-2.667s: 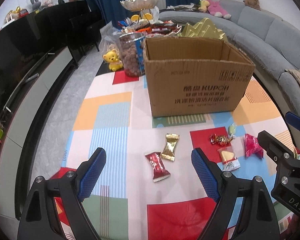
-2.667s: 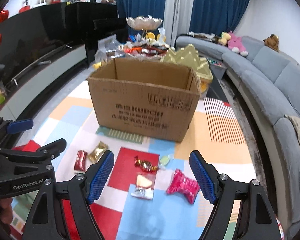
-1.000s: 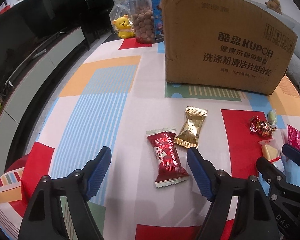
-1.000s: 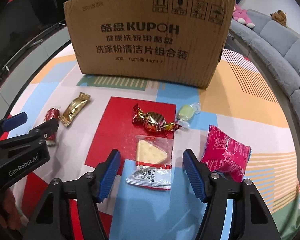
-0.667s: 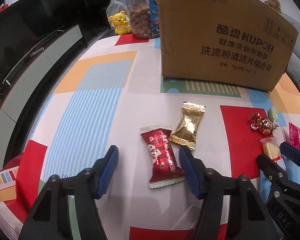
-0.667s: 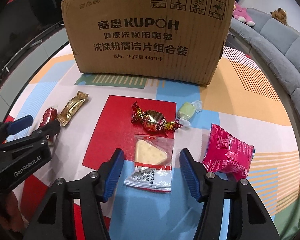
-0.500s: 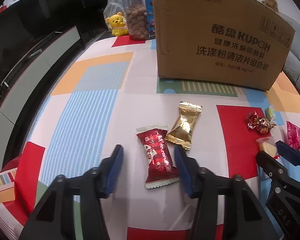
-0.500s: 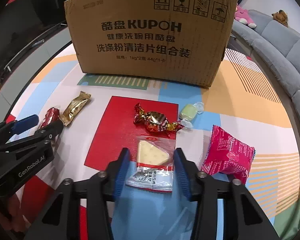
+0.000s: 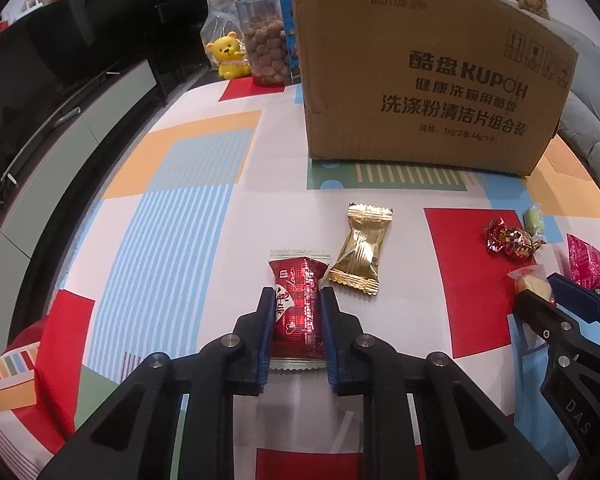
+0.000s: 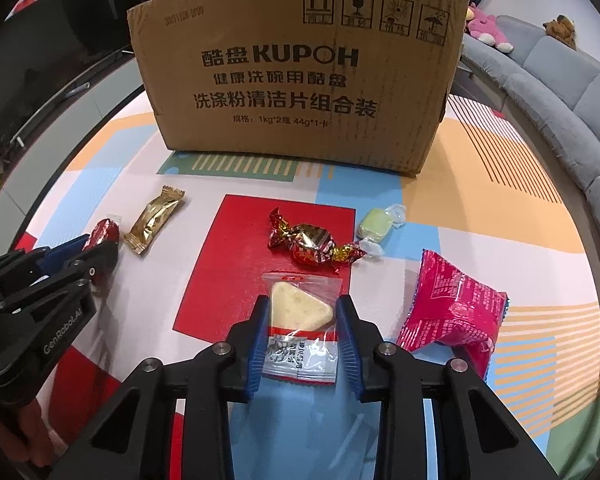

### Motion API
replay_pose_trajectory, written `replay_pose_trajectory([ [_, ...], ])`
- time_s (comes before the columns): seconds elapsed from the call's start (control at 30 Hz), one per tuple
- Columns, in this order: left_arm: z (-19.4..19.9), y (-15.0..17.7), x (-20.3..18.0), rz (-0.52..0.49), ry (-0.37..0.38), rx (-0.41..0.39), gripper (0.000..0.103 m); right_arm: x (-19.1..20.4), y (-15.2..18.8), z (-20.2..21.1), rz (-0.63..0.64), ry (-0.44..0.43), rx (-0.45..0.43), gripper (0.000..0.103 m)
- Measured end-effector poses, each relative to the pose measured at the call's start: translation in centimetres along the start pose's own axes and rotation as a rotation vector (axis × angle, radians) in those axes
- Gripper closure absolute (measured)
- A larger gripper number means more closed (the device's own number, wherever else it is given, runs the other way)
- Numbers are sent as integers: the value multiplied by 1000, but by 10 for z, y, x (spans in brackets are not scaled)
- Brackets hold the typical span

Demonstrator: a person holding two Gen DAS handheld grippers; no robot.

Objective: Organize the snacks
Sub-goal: 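Grasp the red candy pack with left tool while right tool grasps the white cheese cake packet, then lift the red pack and cheese cake packet over the cardboard box with both tools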

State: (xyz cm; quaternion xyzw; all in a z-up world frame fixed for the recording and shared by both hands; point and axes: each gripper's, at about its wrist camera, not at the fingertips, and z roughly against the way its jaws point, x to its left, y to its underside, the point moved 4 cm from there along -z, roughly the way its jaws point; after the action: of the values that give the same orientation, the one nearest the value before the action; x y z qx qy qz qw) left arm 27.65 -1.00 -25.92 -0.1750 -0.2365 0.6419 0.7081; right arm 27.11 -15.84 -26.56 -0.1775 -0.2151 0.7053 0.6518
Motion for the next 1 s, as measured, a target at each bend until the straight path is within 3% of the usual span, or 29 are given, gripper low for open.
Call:
replay_pose_trajectory([
  [0.37, 31, -7, -1, -2, -4, -60, 81, 0, -6, 20, 14, 7, -53, 69],
  [1.0, 107, -38, 4, 7, -5, -215, 81, 4, -38, 91, 40, 24, -214, 69],
])
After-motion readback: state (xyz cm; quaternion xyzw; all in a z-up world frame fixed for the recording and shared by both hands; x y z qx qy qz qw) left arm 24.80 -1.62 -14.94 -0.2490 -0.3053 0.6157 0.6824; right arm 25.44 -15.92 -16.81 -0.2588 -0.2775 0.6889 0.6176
